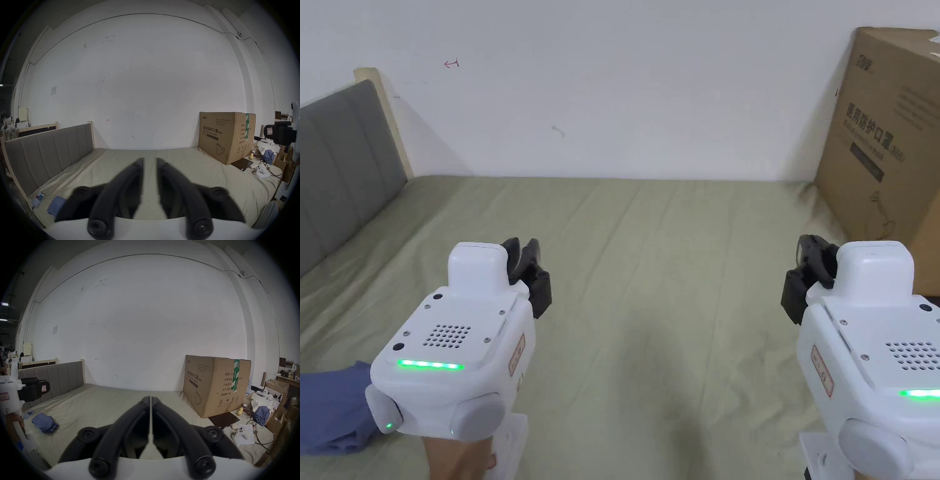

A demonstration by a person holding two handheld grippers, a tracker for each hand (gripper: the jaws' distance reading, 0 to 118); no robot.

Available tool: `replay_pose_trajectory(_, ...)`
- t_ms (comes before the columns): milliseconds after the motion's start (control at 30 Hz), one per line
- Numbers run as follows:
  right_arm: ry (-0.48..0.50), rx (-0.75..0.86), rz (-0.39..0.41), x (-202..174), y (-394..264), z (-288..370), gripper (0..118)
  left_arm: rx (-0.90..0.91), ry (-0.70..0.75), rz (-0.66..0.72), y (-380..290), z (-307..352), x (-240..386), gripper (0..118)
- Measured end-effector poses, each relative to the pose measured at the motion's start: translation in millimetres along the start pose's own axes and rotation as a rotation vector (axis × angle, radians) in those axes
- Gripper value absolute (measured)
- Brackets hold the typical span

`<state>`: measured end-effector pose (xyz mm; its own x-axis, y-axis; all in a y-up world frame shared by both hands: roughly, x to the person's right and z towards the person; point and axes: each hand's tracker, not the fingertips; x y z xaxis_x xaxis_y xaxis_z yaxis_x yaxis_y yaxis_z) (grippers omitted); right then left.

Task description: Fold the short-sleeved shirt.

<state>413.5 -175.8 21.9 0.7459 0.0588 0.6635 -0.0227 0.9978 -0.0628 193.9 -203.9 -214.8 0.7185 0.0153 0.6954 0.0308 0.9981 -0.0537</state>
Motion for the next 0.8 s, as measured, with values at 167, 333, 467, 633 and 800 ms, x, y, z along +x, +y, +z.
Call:
replay_pose_trajectory(167,0.009,-0.018,-0.019,0.7,-0.6,-1.5,84,0.007,0.021,0.009,-3.9,-0.4,1.4,110)
replay_pose_trajectory(333,-0.002,-0.008,-0.034,1.5,-1.6,-0.1,118,0.007,0.011,0.016,-1.5,1.8,1.5,111)
replay_pose_trajectory(467,-0.006,-0.009,-0.037,2.8,-1.1,0.1,118,0.030,0.029,0.005,-0.4,4.2,2.3,111)
replay_pose_trajectory(633,-0.018,-0.007,-0.037,3.8,-0.6,0.1,118,0.045,0.024,-0.001,-0.5,5.5,1.8,111)
replay_pose_trajectory(800,-0.020,-0.006,-0.037,3.6,-0.5,0.7,118,0.050,0.013,0.026,-1.9,6.3,0.5,111)
